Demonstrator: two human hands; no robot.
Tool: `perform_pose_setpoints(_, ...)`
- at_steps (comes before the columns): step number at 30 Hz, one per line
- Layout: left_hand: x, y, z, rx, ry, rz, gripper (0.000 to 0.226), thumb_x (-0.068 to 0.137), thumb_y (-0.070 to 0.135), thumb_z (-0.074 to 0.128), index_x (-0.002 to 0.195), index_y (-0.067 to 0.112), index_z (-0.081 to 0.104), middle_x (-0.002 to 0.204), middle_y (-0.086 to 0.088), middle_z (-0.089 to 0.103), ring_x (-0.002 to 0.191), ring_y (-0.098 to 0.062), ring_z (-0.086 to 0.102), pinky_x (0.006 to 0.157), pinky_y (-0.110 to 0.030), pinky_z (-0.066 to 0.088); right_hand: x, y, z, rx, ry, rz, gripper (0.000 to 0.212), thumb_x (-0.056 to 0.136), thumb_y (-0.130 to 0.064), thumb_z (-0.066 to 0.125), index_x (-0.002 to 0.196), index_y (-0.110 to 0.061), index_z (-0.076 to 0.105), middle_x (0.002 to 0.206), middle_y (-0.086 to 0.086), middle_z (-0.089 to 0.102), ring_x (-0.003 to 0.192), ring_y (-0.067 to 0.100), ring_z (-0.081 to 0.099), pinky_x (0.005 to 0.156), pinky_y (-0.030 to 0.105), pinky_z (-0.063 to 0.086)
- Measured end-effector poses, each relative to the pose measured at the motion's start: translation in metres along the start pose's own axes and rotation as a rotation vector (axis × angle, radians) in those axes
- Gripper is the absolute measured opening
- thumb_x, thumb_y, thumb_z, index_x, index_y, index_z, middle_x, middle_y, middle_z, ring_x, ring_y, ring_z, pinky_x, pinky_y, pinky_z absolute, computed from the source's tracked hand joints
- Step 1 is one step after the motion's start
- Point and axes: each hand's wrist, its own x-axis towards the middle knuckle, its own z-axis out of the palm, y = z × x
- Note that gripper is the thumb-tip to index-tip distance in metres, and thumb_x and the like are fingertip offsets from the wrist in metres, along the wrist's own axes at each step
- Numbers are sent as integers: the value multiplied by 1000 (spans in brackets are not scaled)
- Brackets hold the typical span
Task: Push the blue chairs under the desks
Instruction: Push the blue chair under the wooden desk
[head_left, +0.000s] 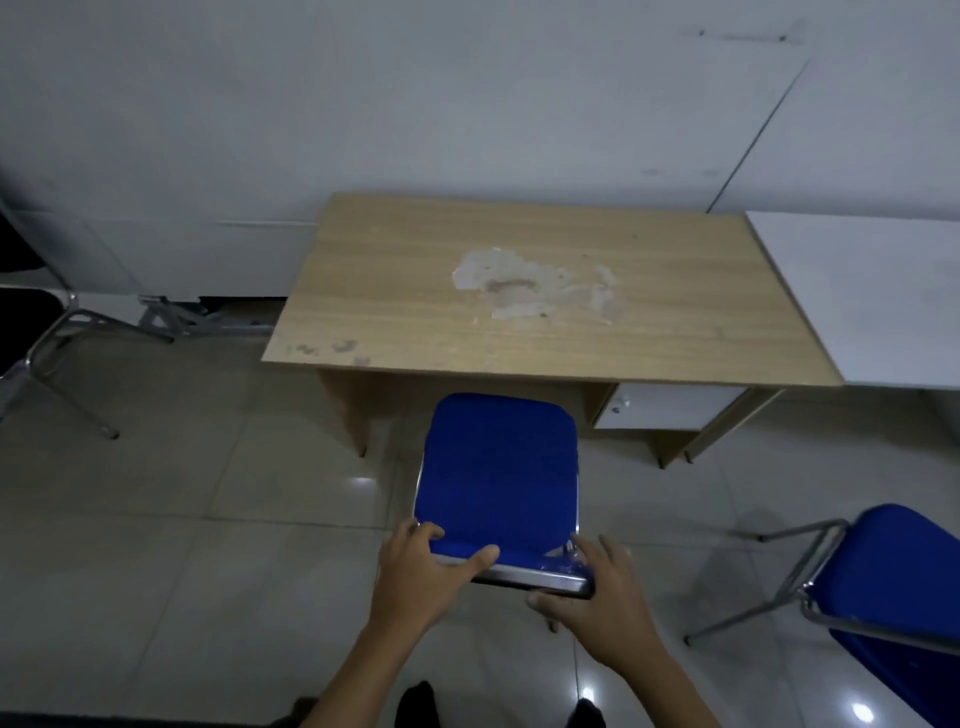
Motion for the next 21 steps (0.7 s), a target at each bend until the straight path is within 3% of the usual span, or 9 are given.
perform_pose_setpoints(3, -7, -1, 0, -60, 28, -53, 99, 39, 104, 69, 114, 39, 60, 130, 13, 50, 118, -14, 58, 92, -34, 58, -6, 10, -2, 392, 5, 107, 87, 48, -72, 91, 122, -42, 55, 127, -11, 48, 113, 10, 59, 87, 27, 56)
perform_pose_setpoints(5, -7, -2, -3, -75, 26, -67, 90, 36, 101, 73, 103, 46, 54, 126, 13, 49, 113, -12, 59, 85, -30, 55, -6, 12, 0, 476, -1, 146, 89, 49, -63, 96, 123, -37, 56, 130, -5, 49, 111, 11, 61, 91, 33, 58)
perform_pose_setpoints(8, -3, -7, -7, -63, 0, -76, 99, 35, 97, 79, 113, 39, 57, 126, 12, 48, 108, -9, 58, 82, -28, 55, -1, 12, 4, 557, 36, 143, 89, 47, -53, 101, 124, -32, 61, 133, -4, 52, 112, 15, 64, 94, 44, 60)
perform_pose_setpoints(14, 9, -4, -10, -90, 29, -93, 108, 31, 97, 78, 115, 31, 63, 124, 9, 53, 105, -9, 58, 78, -27, 53, 19, 11, -3, 550, -35, 105, 100, 43, -58, 100, 130, -32, 58, 137, -11, 51, 120, 14, 59, 101, 42, 57)
perform_pose_setpoints(19, 22, 9, -14, -111, 53, -91, 99, 30, 99, 75, 105, 34, 62, 117, 8, 57, 95, -2, 58, 67, -20, 47, 39, 9, -10, 559, -54, 68, 93, 49, -52, 101, 130, -31, 59, 143, -7, 46, 125, 15, 55, 105, 40, 54)
perform_pose_setpoints(21, 32, 12, -17, -116, 66, -83, 92, 33, 97, 78, 100, 36, 62, 117, 6, 60, 96, -5, 60, 68, -23, 50, 50, 4, -11, 530, -69, 42, 92, 52, -53, 99, 132, -31, 58, 146, -5, 44, 127, 17, 53, 106, 42, 53)
